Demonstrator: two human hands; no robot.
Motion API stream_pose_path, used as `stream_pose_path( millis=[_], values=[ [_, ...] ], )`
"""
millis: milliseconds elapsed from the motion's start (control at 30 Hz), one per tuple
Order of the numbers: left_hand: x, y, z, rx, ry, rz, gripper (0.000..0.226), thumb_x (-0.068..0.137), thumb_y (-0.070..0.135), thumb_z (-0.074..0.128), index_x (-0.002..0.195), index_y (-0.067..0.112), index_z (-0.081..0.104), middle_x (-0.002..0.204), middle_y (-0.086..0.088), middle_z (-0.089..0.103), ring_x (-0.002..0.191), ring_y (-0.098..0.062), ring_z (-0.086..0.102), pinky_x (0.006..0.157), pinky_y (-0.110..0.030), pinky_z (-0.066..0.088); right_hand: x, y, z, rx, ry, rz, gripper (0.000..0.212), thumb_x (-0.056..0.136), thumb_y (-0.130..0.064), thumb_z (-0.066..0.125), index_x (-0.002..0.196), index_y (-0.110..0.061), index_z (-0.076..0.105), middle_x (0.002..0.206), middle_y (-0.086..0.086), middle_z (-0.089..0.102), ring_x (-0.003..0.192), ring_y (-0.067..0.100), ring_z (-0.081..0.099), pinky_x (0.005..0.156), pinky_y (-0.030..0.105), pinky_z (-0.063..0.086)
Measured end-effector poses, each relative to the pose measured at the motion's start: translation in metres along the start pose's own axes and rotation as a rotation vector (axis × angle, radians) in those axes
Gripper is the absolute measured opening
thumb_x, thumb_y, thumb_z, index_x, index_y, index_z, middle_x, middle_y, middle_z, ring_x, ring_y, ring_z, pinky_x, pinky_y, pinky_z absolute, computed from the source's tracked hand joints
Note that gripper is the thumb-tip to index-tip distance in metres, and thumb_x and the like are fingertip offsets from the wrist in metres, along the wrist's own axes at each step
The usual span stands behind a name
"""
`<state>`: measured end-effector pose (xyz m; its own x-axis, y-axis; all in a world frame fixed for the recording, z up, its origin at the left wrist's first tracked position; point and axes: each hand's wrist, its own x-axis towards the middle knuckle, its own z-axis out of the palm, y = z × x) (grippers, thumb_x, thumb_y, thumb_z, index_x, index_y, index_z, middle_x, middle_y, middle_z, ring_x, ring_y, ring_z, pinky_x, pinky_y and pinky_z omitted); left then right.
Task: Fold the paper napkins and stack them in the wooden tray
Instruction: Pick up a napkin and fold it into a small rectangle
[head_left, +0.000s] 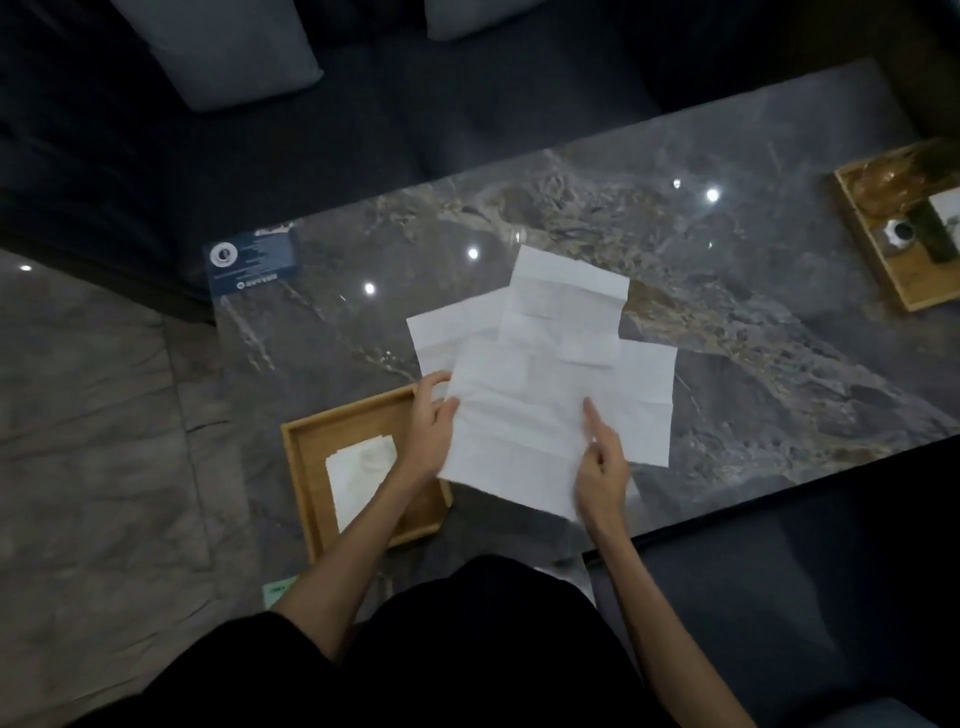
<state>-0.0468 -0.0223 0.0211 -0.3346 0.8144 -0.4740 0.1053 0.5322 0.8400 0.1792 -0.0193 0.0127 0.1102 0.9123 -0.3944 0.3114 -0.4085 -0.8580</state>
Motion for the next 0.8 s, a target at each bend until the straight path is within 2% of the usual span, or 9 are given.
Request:
stream_pose_path(
  millis=[100, 167, 267, 333, 433, 467, 567, 667, 800],
  values=[
    [-0.028, 0.011, -0.032, -0.066, 0.071, 0.075, 0.043, 0.107, 0.016, 0.042, 0.130, 0.052, 0.040, 0.131, 0.015, 0.055, 0.113, 0.000, 0.060, 0.089, -0.020, 0.055, -0.005, -0.033, 0.015, 0.003, -0.164, -0.041, 0.055, 0.099, 0.010, 0.036, 0.123, -0.029, 0.066, 0.129, -0.009, 0.058, 0.125, 0.004, 0.052, 0.117, 0.031, 0.036],
    [-0.043, 0.016, -0.057, -0.041, 0.141, 0.105, 0.048, 0.107, 0.013, 0.039, 0.126, 0.057, 0.040, 0.135, 0.005, 0.055, 0.120, -0.013, 0.059, 0.099, -0.036, 0.054, -0.009, -0.058, 0.034, -0.041, -0.243, -0.126, 0.039, 0.104, -0.004, 0.044, 0.128, -0.027, 0.065, 0.132, -0.013, 0.056, 0.126, 0.000, 0.050, 0.116, 0.033, 0.037],
    [-0.058, 0.027, -0.097, -0.017, 0.228, 0.138, 0.048, 0.107, 0.013, 0.039, 0.119, 0.058, 0.049, 0.134, 0.007, 0.057, 0.123, -0.015, 0.055, 0.108, -0.046, 0.047, -0.017, -0.092, 0.061, -0.124, -0.292, -0.331, 0.039, 0.104, -0.008, 0.050, 0.140, -0.021, 0.056, 0.143, -0.006, 0.049, 0.135, 0.012, 0.043, 0.117, 0.033, 0.032],
    [-0.065, 0.039, -0.125, -0.038, 0.280, 0.167, 0.044, 0.107, 0.014, 0.040, 0.121, 0.053, 0.056, 0.131, 0.016, 0.059, 0.123, -0.008, 0.054, 0.111, -0.043, 0.045, -0.026, -0.115, 0.076, -0.135, -0.284, -0.450, 0.043, 0.103, -0.004, 0.050, 0.144, -0.019, 0.051, 0.148, -0.007, 0.046, 0.139, 0.008, 0.038, 0.119, 0.021, 0.026],
    [-0.069, 0.051, -0.158, -0.127, 0.287, 0.217, 0.040, 0.107, 0.012, 0.041, 0.136, 0.033, 0.058, 0.137, -0.009, 0.061, 0.117, -0.038, 0.053, 0.102, -0.055, 0.042, -0.043, -0.143, 0.093, -0.099, -0.245, -0.526, 0.047, 0.103, 0.001, 0.046, 0.147, -0.016, 0.047, 0.152, -0.008, 0.043, 0.143, 0.004, 0.034, 0.116, 0.008, 0.020],
    [-0.070, 0.056, -0.167, -0.152, 0.273, 0.237, 0.040, 0.107, 0.011, 0.041, 0.139, 0.031, 0.056, 0.139, -0.007, 0.060, 0.119, -0.041, 0.050, 0.102, -0.054, 0.042, -0.048, -0.152, 0.097, -0.079, -0.233, -0.546, 0.048, 0.103, 0.003, 0.045, 0.147, -0.016, 0.047, 0.153, -0.008, 0.042, 0.143, 0.003, 0.034, 0.116, 0.008, 0.021],
    [-0.079, 0.065, -0.184, -0.209, 0.237, 0.299, 0.045, 0.106, 0.011, 0.044, 0.145, 0.035, 0.047, 0.141, 0.033, 0.049, 0.133, -0.012, 0.050, 0.112, -0.033, 0.043, -0.059, -0.168, 0.106, -0.032, -0.232, -0.575, 0.050, 0.103, 0.005, 0.044, 0.146, -0.020, 0.046, 0.151, -0.014, 0.042, 0.140, -0.010, 0.035, 0.114, 0.007, 0.024],
    [-0.081, 0.062, -0.198, -0.292, 0.193, 0.230, 0.049, 0.104, 0.014, 0.050, 0.147, 0.037, 0.044, 0.145, 0.017, 0.051, 0.126, -0.009, 0.056, 0.102, -0.033, 0.053, -0.057, -0.181, 0.112, -0.028, -0.289, -0.529, 0.047, 0.103, 0.002, 0.045, 0.144, -0.019, 0.051, 0.151, -0.009, 0.047, 0.135, -0.012, 0.040, 0.114, 0.013, 0.030],
    [-0.084, 0.054, -0.215, -0.343, 0.108, 0.199, 0.054, 0.099, 0.008, 0.059, 0.147, 0.028, 0.046, 0.151, 0.001, 0.049, 0.122, -0.008, 0.060, 0.092, -0.025, 0.057, -0.052, -0.187, 0.119, -0.051, -0.358, -0.399, 0.036, 0.103, -0.011, 0.055, 0.136, -0.019, 0.062, 0.142, -0.001, 0.059, 0.124, 0.020, 0.057, 0.101, 0.035, 0.050]
  ],
)
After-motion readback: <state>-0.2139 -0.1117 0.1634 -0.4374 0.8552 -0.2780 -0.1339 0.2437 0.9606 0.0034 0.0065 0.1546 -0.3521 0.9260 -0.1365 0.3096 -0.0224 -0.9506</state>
